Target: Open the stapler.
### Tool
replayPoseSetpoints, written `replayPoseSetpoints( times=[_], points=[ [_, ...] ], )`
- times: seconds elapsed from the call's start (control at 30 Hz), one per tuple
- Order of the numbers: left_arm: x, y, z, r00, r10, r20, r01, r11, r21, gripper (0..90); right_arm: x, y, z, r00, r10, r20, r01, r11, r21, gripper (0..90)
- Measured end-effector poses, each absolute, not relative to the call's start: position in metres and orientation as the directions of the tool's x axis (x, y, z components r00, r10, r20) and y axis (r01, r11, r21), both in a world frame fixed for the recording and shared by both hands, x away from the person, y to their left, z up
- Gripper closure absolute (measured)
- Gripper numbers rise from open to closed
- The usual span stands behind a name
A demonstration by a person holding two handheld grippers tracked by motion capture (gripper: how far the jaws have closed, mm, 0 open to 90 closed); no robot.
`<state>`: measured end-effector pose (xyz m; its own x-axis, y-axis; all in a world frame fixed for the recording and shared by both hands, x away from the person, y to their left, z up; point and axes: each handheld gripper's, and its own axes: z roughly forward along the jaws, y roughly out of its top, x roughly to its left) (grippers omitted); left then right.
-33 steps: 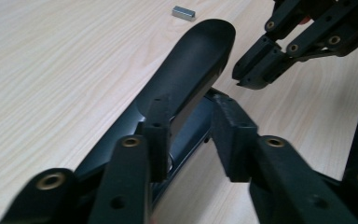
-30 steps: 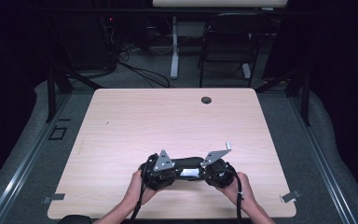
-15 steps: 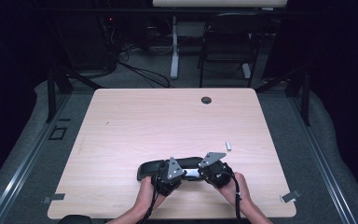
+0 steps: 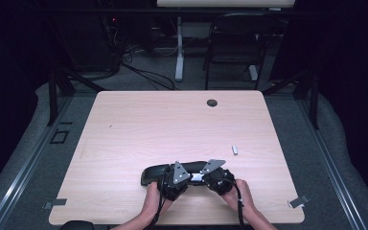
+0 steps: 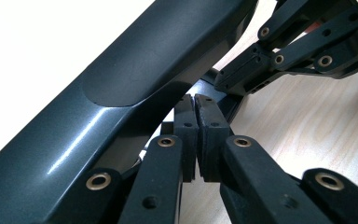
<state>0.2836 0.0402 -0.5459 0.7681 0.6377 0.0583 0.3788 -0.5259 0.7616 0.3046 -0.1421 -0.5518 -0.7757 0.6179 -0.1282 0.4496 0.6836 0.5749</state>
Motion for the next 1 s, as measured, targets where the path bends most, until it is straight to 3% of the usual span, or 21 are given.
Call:
replayPoseSetpoints(
  times=[0.37, 0.5, 1.0],
  points=[
    [0.2875, 0.0381, -0.5517, 0.747, 0.663, 0.044, 0.408, -0.510, 0.757, 87.0, 0.3085, -0.1438, -0.5517, -0.773, 0.624, -0.109, 0.461, 0.672, 0.579, 86.3],
    [0.2879, 0.0375, -0.5528, 0.741, 0.671, 0.034, 0.416, -0.498, 0.761, 86.8, 0.3067, -0.1433, -0.5529, -0.768, 0.634, -0.094, 0.470, 0.657, 0.590, 90.0],
    [0.2875, 0.0352, -0.5556, 0.735, 0.677, 0.041, 0.405, -0.487, 0.774, 87.1, 0.3066, -0.1447, -0.5529, -0.764, 0.636, -0.107, 0.466, 0.659, 0.590, 90.0]
  ],
)
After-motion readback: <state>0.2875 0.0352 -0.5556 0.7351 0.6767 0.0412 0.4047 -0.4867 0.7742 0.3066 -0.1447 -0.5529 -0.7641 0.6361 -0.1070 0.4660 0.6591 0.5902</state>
